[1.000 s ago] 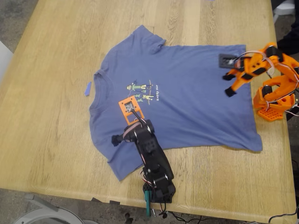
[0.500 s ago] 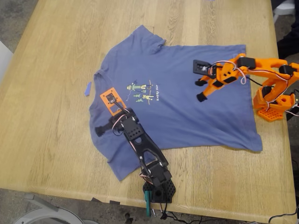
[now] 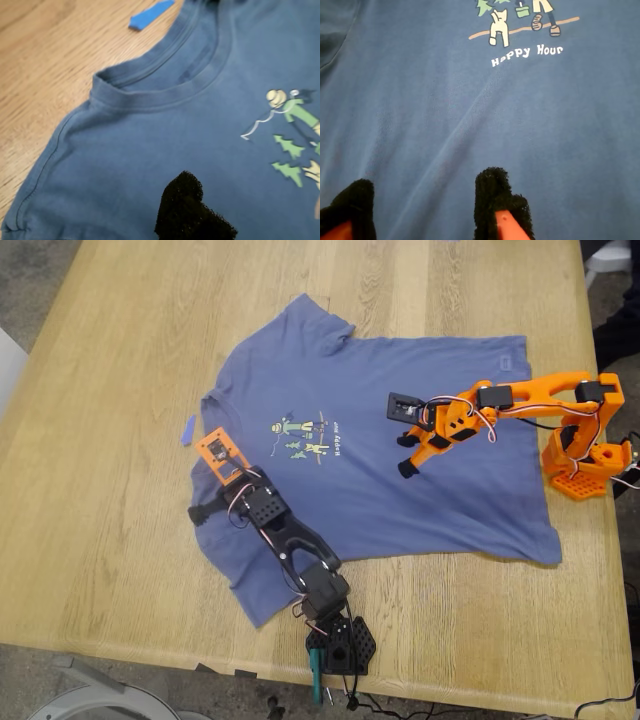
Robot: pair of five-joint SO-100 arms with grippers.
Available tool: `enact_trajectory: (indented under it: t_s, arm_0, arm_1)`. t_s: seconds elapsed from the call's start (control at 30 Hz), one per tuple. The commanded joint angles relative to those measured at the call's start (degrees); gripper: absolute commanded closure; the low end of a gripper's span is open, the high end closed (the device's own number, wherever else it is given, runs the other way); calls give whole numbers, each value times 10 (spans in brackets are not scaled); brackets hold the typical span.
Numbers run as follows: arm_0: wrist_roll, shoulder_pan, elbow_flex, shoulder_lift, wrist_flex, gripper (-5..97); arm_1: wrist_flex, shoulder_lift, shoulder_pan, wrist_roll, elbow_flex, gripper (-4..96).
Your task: Fold a T-shirt
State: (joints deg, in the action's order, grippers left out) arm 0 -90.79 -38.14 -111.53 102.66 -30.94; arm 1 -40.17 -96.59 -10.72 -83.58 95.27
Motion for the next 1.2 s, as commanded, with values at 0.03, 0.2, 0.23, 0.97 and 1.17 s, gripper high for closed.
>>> enact_trajectory:
  t_s: [0.03, 0.2, 0.23, 0.97, 1.17]
  arm_0:
    - [-1, -18, 38, -37, 51, 236]
    - [0, -33, 101, -122, 74, 228]
    - [0, -33, 120, -141, 74, 221]
    - [-54, -26, 433, -432, 4, 339]
    - [-66, -18, 431, -455, -31, 424]
  arm_1:
    - [-5, -7, -9, 11, 0, 615]
    - [-18, -25, -1, 15, 31, 600]
    - [-23, -26, 3, 14, 33, 598]
    - [-33, -73, 25, 28, 109, 582]
    - [-22, -95, 16, 47, 147, 591]
